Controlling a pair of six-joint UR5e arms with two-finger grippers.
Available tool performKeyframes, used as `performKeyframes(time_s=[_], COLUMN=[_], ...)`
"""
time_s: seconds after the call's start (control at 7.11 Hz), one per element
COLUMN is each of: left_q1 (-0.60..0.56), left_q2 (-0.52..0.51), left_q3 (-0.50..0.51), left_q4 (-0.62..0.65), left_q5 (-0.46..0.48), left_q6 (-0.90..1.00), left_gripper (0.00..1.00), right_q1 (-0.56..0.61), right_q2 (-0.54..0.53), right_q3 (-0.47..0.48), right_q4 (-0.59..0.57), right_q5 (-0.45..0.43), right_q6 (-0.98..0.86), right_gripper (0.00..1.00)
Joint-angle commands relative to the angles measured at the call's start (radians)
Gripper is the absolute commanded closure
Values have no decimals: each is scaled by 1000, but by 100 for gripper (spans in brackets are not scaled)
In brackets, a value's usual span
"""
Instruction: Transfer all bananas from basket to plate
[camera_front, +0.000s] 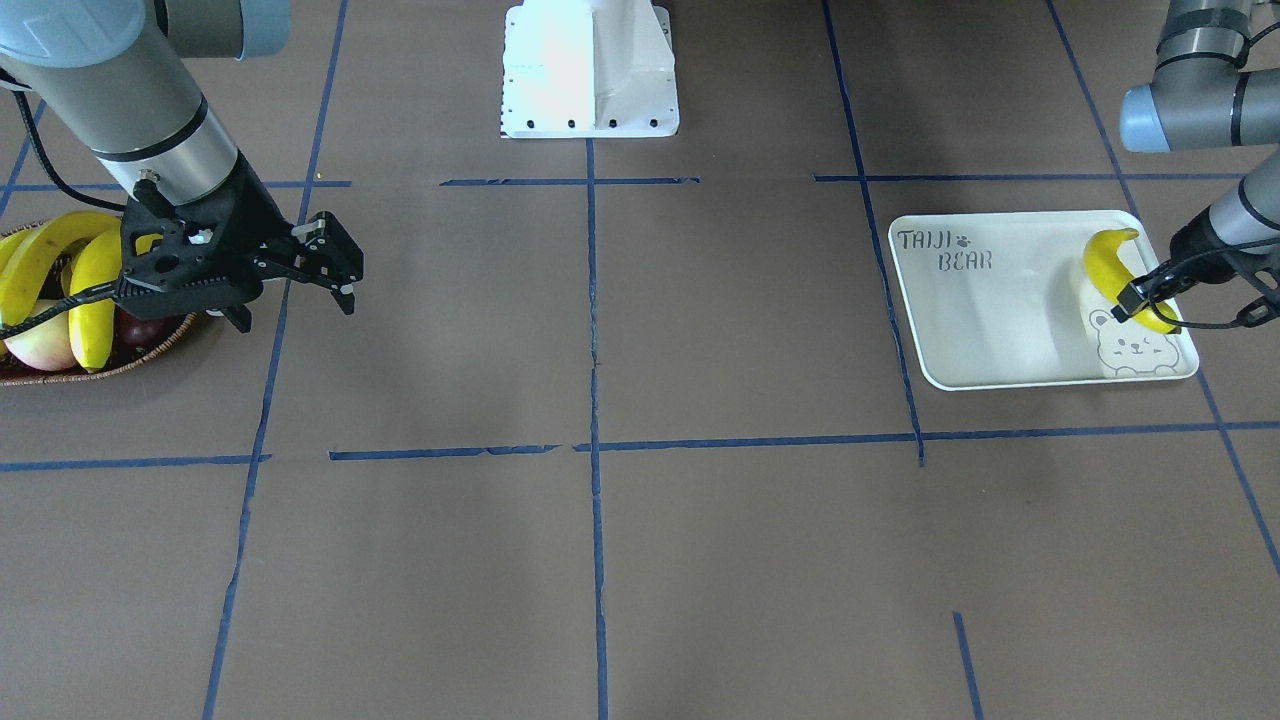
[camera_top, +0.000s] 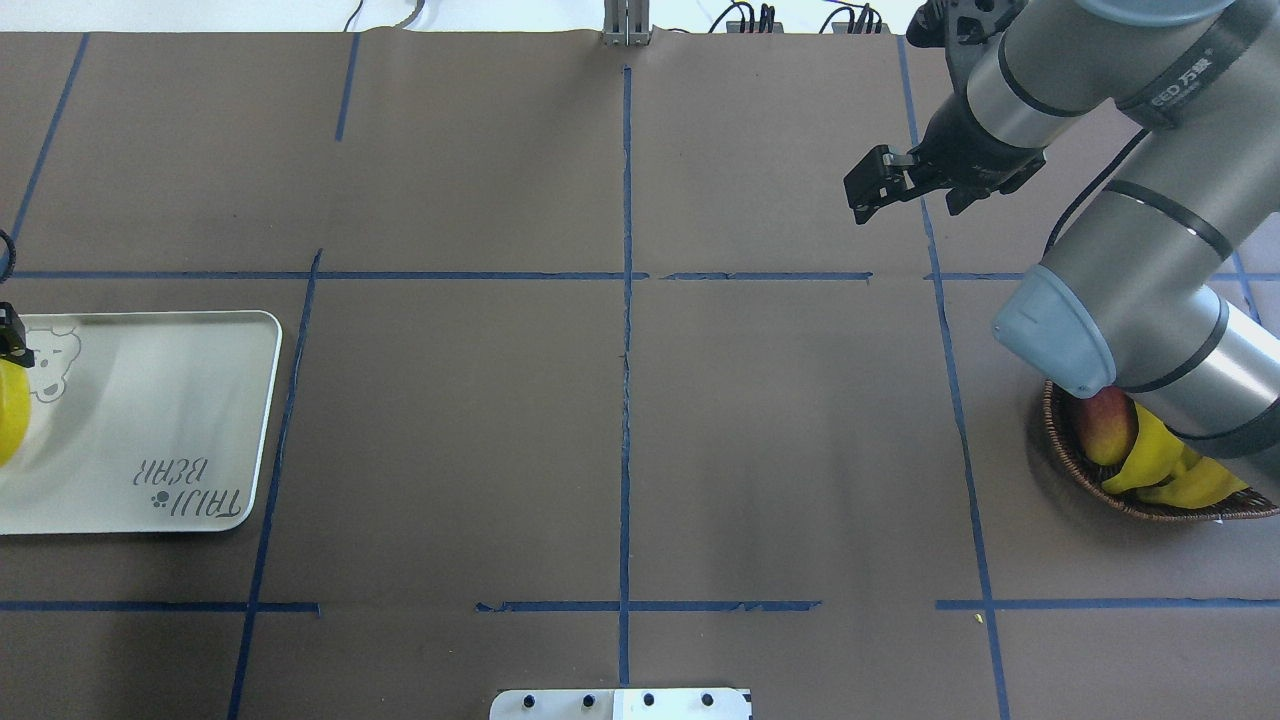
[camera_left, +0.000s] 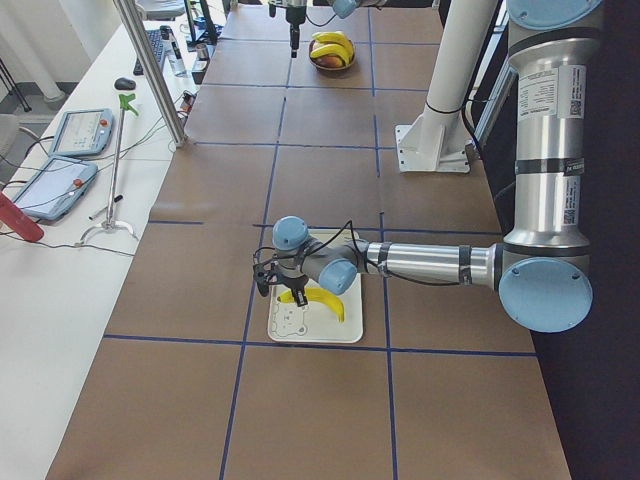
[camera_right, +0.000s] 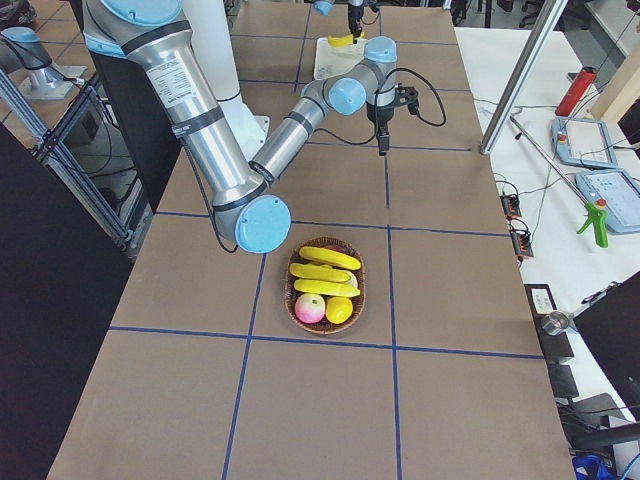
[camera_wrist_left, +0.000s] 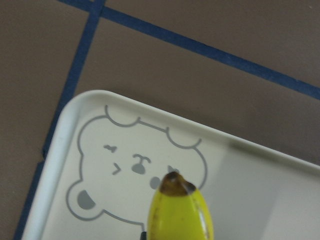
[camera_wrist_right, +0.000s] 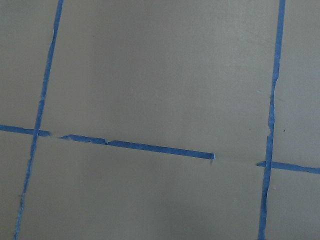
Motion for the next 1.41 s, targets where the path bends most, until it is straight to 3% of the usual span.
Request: performKeyframes(time_s=[0.0, 0.14, 0.42, 0.56, 0.7, 0.84, 1.27], left_q1=[-32, -35, -121, -170, -187, -183, -175], left_q2=[-13, -20, -22, -22, -23, -23, -56], left_q3=[41, 41, 29, 19, -24, -85, -104], left_q4=[0, -1, 11, 13, 13, 13, 13], left_q5=[1, 1, -12, -89, -152, -153, -154], left_q6=[23, 29, 127, 170, 172, 172, 169], left_gripper=[13, 0, 0, 0, 0, 0, 0], right_q1=[1, 1, 5, 10, 11, 13, 14], right_q2=[-1, -2, -19, -37, -114, -222, -567], right_q3=[0, 0, 3, 6, 55, 122, 259], right_q4=[0, -1, -3, -3, -3, -3, 62], right_q5=[0, 0, 2, 2, 2, 2, -64], right_q6=[-2, -2, -5, -23, -43, -78, -108], right_gripper=[0, 0, 0, 0, 0, 0, 1])
